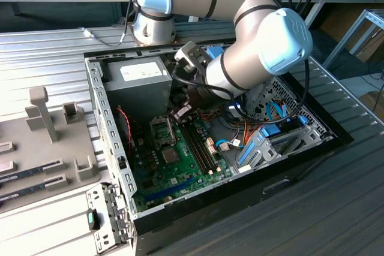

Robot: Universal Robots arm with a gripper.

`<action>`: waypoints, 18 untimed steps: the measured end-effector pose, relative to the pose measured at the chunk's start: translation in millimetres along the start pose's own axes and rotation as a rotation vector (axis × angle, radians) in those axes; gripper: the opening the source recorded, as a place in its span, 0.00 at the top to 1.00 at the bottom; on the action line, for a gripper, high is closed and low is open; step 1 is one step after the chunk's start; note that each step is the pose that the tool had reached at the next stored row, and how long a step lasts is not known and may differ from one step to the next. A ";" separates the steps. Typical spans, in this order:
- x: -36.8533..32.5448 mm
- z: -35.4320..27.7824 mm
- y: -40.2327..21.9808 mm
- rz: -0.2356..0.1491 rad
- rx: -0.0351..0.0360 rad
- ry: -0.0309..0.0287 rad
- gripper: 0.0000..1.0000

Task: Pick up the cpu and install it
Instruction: 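Close the cpu cover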

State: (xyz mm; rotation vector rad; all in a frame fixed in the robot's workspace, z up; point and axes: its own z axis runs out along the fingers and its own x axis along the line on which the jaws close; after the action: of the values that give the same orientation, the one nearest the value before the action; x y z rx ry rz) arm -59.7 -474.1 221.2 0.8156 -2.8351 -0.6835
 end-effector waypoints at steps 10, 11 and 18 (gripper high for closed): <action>-5.3 10.2 -8.7 0.000 -0.0165 -0.0002 0.89; -5.5 11.0 -9.0 0.000 -0.0182 -0.0010 0.89; -6.5 19.2 -11.4 -0.004 -0.0305 -0.0078 0.89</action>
State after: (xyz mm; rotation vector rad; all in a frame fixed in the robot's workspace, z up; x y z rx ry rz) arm -53.2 -471.8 199.0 0.8152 -2.8234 -0.7301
